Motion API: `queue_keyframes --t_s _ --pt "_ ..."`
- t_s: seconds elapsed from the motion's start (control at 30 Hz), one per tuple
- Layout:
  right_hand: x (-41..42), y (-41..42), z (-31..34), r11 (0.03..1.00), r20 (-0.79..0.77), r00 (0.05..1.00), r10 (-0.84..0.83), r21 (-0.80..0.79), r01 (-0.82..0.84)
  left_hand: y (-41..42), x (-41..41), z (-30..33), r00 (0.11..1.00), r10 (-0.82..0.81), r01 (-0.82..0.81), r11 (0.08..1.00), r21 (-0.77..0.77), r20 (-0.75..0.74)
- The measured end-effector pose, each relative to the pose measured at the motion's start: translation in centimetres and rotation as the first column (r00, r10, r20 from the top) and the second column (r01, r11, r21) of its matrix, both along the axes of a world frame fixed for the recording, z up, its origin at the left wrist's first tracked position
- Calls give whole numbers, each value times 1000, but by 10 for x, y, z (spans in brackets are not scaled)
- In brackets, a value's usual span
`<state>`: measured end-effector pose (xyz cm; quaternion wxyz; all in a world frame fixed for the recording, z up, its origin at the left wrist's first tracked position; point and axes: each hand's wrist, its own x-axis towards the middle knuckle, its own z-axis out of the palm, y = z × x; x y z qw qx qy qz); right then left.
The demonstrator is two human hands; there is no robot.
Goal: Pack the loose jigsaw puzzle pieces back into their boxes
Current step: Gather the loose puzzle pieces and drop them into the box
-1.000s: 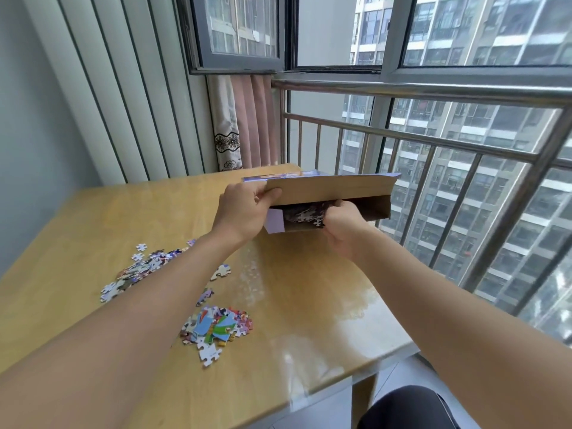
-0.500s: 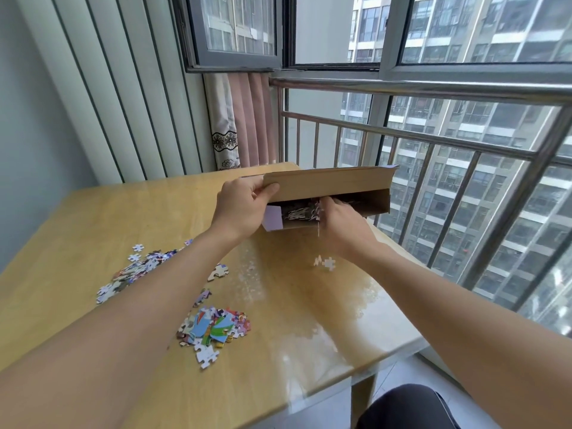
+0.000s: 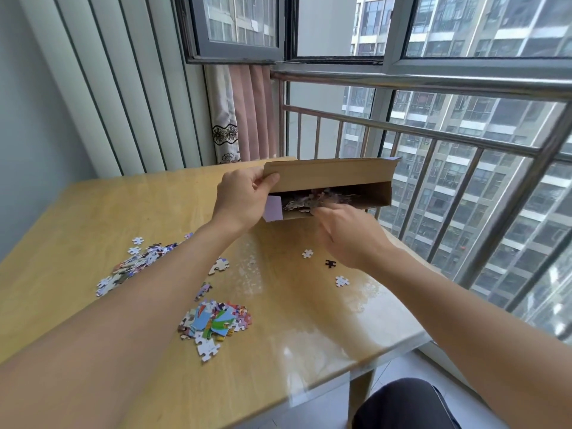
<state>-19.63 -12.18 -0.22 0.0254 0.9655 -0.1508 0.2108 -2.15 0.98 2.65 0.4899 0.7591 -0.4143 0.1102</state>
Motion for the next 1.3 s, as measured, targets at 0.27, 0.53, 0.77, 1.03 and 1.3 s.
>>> queue_keyframes --t_s 0.27,0.53,0.77,1.03,1.3 --pt "17 -25 0 989 -245 964 -103 76 125 2 0 -3 1000 10 -10 1000 21 9" --pt "-21 -17 -21 981 -301 952 59 194 1 5 3 -14 995 88 -84 994 73 -51" --pt "-24 -32 -29 881 -309 949 61 464 95 -3 1 -23 991 80 -72 995 76 -108" --pt "-10 -24 -25 889 -304 953 6 437 134 -6 10 -42 980 108 -91 990 106 -166" --pt "-4 -27 -27 900 -392 916 79 424 104 -2 6 -38 976 107 -88 990 110 -190"
